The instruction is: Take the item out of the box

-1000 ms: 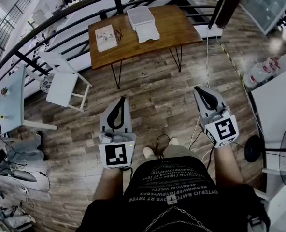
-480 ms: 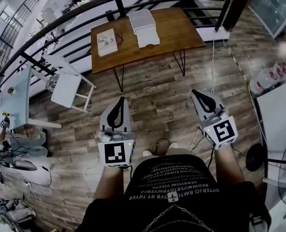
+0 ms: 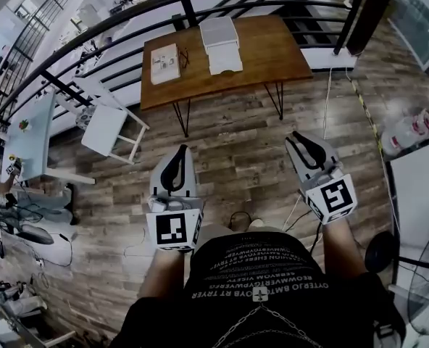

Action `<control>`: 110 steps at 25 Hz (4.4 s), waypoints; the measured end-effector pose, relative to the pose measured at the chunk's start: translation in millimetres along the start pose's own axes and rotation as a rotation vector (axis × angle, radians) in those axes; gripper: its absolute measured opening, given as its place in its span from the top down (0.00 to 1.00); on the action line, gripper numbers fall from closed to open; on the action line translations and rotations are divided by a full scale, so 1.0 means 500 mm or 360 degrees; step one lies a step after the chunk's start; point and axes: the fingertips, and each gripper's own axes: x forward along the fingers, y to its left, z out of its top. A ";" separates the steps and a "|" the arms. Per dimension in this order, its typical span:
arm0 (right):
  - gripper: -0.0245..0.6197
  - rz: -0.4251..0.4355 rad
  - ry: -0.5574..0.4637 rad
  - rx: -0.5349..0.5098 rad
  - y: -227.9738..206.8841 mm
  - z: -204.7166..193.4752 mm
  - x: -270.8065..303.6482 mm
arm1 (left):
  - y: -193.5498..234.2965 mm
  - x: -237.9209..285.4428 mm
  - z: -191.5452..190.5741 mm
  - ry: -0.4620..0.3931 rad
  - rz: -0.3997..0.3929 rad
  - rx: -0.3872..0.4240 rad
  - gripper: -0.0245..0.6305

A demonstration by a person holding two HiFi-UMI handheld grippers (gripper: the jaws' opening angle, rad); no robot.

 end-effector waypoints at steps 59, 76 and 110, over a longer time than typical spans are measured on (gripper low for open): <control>0.72 -0.0043 0.0137 0.0110 -0.090 0.025 0.599 | 0.389 0.497 -0.151 0.0086 -0.0227 0.0009 0.95; 0.72 -0.0040 0.0164 0.0128 -0.143 0.003 0.630 | 0.369 0.556 -0.139 -0.0009 -0.0268 0.0020 0.95; 0.71 0.0239 0.0162 0.0164 -0.440 -0.060 0.914 | 0.391 0.936 -0.157 0.0118 -0.0039 -0.0027 0.95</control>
